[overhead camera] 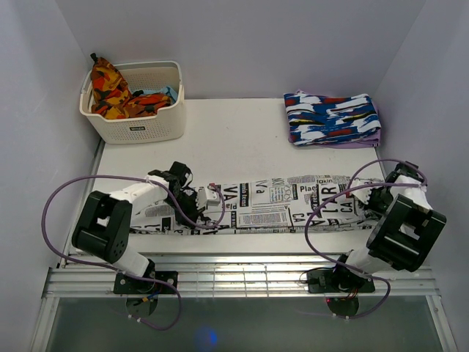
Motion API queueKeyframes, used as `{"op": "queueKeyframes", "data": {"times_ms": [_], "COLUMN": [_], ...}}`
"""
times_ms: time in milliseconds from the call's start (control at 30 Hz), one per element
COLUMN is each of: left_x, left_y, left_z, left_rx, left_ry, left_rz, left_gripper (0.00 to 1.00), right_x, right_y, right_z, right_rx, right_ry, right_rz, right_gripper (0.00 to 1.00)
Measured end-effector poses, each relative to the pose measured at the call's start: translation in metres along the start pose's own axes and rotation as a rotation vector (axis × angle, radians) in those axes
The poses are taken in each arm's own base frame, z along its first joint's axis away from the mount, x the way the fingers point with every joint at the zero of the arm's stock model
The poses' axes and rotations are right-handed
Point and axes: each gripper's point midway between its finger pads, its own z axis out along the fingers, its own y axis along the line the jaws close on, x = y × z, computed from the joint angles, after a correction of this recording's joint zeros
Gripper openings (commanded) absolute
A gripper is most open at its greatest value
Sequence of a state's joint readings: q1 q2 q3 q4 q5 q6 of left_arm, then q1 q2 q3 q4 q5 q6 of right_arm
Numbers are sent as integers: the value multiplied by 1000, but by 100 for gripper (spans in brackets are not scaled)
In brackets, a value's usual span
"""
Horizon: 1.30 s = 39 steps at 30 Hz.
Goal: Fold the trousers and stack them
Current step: Fold the trousers
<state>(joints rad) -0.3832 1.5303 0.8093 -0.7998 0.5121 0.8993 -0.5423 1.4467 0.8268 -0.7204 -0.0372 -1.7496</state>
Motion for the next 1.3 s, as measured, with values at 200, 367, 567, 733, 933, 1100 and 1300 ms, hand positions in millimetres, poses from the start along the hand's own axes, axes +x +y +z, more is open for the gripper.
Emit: {"op": "queueKeyframes", "data": {"times_ms": [200,367,567,733,933,1100,1300], "left_x": [-5,-6,-6,-6,-20,-29,-23], "left_y": [6,11,11,12,25,55,73], "left_z": [-1,-1,-1,-1,2,-12,-83], "left_rx": [-5,-4,-3,-1,14,-70,-259], "left_ry": [-40,-78,-90,-91,-110,-121,-216], "left_rz": [-12,-30,-35,-40,-100,-136,-248], "left_gripper": [0,0,0,0,27,62,93], "right_x": [-5,0,18,24,25,27,27], "right_y": [-39,-23,24,24,-2,-36,-52], "right_z": [-41,-52,-9,4,9,12,-6], "right_rx": [73,106,4,-21,-56,-23,36], "right_ry": [-51,-43,32,69,130,167,161], "right_rz": [10,-48,-85,-90,-41,-3,11], "right_gripper": [8,8,8,8,9,42,88]}}
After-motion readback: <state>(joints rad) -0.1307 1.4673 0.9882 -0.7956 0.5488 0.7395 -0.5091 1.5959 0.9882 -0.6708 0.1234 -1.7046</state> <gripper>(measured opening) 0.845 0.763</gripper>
